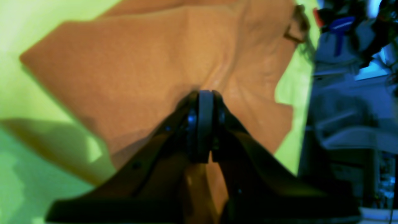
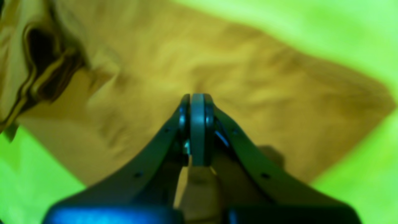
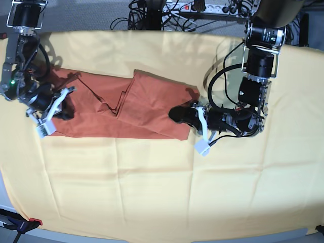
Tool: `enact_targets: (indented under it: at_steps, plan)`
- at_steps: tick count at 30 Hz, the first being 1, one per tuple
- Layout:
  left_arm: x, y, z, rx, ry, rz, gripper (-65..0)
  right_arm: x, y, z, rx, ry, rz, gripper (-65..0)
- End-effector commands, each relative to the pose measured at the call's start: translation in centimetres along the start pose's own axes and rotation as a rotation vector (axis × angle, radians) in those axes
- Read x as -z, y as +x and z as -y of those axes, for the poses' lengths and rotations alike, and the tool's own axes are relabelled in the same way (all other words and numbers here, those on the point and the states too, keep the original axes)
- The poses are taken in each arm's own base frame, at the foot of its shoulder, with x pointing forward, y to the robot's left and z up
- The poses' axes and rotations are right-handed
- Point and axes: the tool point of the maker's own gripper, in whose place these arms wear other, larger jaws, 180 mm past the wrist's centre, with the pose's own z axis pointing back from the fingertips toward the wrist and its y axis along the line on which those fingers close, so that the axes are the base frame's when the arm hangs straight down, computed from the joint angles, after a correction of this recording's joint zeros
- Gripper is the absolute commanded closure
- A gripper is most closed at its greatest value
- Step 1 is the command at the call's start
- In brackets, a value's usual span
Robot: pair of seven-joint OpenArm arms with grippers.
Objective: Fold the T-shirt properly
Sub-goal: 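Release the left gripper and drag the folded strip with the right gripper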
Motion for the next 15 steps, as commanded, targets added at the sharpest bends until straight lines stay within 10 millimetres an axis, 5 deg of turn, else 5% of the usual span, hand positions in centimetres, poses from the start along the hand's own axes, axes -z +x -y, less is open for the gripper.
enact_targets:
  at_steps: [1,5,11,15]
  plan:
    - [-0.6,1.4,-0.5,0.044,0.038,0.02,0.0,-1.0,1.4,1.1,-0.017,-0.027,0.042,-7.0]
    - [-0.5,1.0,-1.3,0.055,0.08,0.014,0.0,-3.0,0.7,4.6,0.077,-0.144,0.028,-40.1]
    - [-0.5,1.0,-1.2,0.052,0.077,0.016,0.0,-5.5,-2.7,8.1,0.233,-0.26,-0.03,-41.6]
    - [-0.5,1.0,-1.2,0.051,0.076,0.016,0.0,-5.3,-5.9,8.4,0.379,-0.222,-0.051,-41.6]
